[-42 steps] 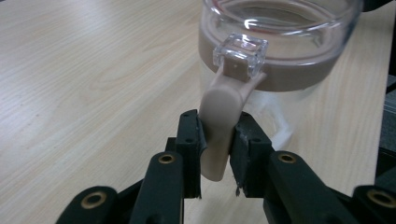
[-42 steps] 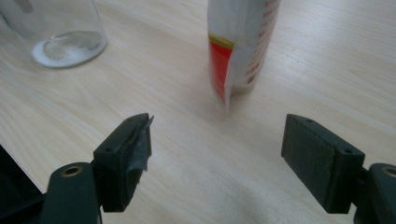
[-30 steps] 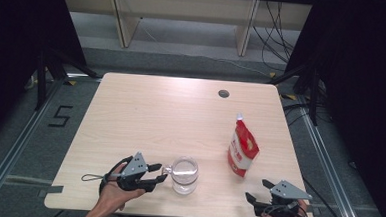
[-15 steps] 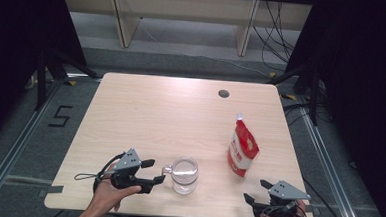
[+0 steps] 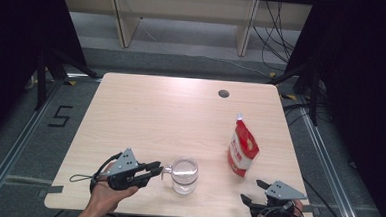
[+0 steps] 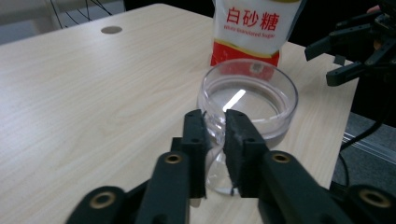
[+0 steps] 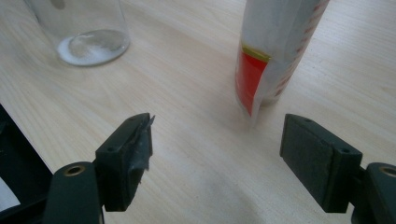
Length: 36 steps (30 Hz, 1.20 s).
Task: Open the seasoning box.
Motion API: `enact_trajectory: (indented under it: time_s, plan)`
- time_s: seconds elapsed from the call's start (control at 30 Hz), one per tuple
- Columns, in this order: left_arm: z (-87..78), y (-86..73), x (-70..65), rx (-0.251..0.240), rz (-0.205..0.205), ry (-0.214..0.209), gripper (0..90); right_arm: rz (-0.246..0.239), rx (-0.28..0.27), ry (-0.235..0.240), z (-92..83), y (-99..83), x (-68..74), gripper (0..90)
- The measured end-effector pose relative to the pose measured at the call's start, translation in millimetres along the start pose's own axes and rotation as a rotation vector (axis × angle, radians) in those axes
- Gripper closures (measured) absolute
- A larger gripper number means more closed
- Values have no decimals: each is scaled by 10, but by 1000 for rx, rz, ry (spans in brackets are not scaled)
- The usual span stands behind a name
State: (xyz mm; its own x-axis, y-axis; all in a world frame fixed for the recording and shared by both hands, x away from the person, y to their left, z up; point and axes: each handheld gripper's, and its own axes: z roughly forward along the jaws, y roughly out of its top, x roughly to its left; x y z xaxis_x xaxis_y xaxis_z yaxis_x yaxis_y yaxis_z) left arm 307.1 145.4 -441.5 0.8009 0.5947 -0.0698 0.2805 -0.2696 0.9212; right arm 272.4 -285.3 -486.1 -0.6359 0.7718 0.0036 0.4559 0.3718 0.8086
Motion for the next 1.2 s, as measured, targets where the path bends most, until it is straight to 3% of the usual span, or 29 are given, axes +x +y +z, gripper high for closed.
enact_trajectory:
  time_s: [0.07, 0.1, 0.13, 0.17, 0.27, 0.3, 0.33, 0.5, 0.6, 0.63, 0.83, 0.97, 1.07, 1.1, 1.13, 1.17, 1.2]
  plan:
    - [23, 27, -20, -8, -10, -5, 850, 1, 5, -1, 1, 0, 3, 262]
    - [32, 47, -13, 0, 21, -7, 864, -18, 5, 2, 6, 5, -15, 262]
    - [52, 48, -31, 1, 4, -5, 873, -18, 2, 4, 10, 6, -13, 262]
    - [66, 57, -30, 7, 22, -5, 879, -24, -3, 20, 23, 9, -16, 262]
    - [103, 66, -24, 17, 40, -8, 889, -21, -7, -3, 5, 12, 2, 262]
    - [110, 69, -20, 18, 40, -4, 889, 4, 4, 6, -2, 13, 20, 262]
    - [122, 67, -25, 13, 21, 2, 890, -23, -4, 14, 6, 18, 5, 262]
    - [165, 58, -1, 23, 9, 3, 891, -29, -10, 6, 10, 26, 16, 262]
    - [187, 49, 8, 35, 27, 3, 892, -26, -8, 13, 14, 38, 30, 263]
    - [198, 45, 18, 32, 32, -7, 892, -6, -4, 14, 10, 38, 54, 263]
    - [218, 27, -7, 33, 1, 1, 892, -42, -23, 24, 37, 53, 40, 263]
    - [208, 27, -2, 34, 23, 5, 891, -48, -21, 29, 38, 64, 57, 263]
    - [211, 14, -14, 27, -1, 6, 891, -60, -33, 20, 42, 78, 84, 263]
    - [211, 17, -2, 25, 22, 5, 890, -51, -31, 26, 42, 86, 103, 263]
    - [210, 15, -5, 24, 23, 6, 889, -72, -49, 25, 47, 98, 105, 263]
    - [210, 14, -6, 24, 23, 8, 888, -43, -49, 39, 51, 102, 148, 266]
    - [209, 13, -7, 23, 23, 8, 886, -81, -54, 46, 59, 114, 137, 288]
